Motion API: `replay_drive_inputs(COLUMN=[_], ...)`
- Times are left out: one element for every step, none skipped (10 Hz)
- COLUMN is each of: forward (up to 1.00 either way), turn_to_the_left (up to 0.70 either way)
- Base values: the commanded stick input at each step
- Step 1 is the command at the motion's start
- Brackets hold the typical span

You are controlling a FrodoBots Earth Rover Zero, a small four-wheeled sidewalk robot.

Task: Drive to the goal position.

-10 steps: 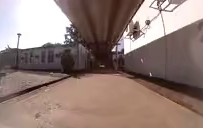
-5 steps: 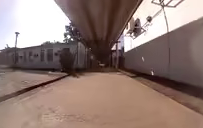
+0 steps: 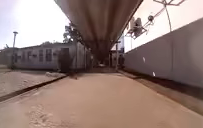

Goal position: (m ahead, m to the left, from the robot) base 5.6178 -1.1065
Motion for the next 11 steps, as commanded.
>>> replay_drive_inputs(forward=[0.50, 0.50, 0.50, 0.50, 0.50, 0.50, 0.50, 0.50, 0.50, 0.50, 0.50], turn_to_the_left=[0.00, 0.00, 0.00, 0.00, 0.00, 0.00, 0.00, 0.00, 0.00, 0.00, 0.00])
